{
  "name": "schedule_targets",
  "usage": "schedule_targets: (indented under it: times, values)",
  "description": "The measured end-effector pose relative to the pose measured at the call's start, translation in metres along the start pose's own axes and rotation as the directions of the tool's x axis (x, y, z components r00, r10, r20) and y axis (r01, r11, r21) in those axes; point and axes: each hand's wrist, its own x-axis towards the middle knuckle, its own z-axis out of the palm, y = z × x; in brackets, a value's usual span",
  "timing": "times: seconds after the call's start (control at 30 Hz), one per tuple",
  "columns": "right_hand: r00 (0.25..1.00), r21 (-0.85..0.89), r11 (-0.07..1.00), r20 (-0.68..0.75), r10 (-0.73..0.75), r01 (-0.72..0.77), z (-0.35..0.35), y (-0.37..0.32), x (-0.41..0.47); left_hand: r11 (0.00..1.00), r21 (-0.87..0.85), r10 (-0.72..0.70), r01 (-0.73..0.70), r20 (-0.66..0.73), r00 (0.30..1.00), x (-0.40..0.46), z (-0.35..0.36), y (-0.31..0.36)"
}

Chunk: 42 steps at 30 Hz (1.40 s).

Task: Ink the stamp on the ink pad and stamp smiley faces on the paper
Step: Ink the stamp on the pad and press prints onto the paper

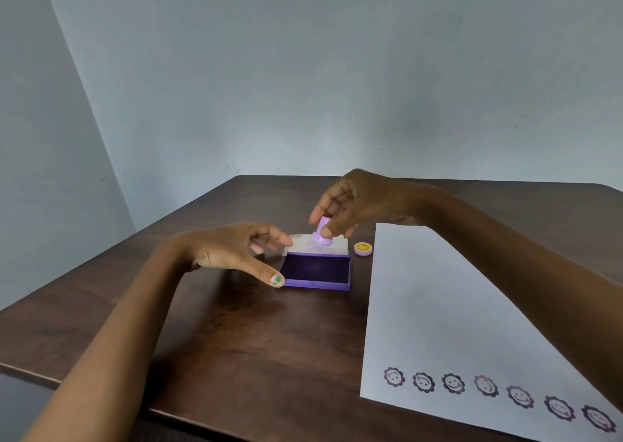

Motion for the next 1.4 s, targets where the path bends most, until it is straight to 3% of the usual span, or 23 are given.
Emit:
schedule_targets:
  times: [0.4,0.7,0.9,1.27,1.4]
  values:
    - [0.998,-0.343,0.939,-0.043,-0.047,0.029,0.047,-0.021,0.015,1.000,0.014,0.011,-0.011,0.001,1.000,0.001,0.005,-0.001]
    - [0.998,-0.454,0.890,-0.046,-0.049,0.023,0.056,-0.028,0.021,1.000,-0.011,0.010,-0.011,-0.014,1.000,0.002,0.006,-0.002]
    - [0.997,-0.601,0.798,-0.009,-0.070,0.050,0.060,-0.036,0.024,1.000,-0.020,0.001,-0.002,-0.026,1.000,0.002,0.007,-0.002]
    - [0.998,-0.645,0.764,0.052,0.048,-0.003,0.060,-0.047,0.035,1.000,-0.012,0.008,-0.008,-0.030,1.000,0.003,0.007,-0.001]
    - [1.000,-0.696,0.718,0.031,0.005,0.018,0.068,-0.050,0.027,1.000,-0.011,0.009,-0.009,-0.043,0.999,0.002,0.008,-0.001]
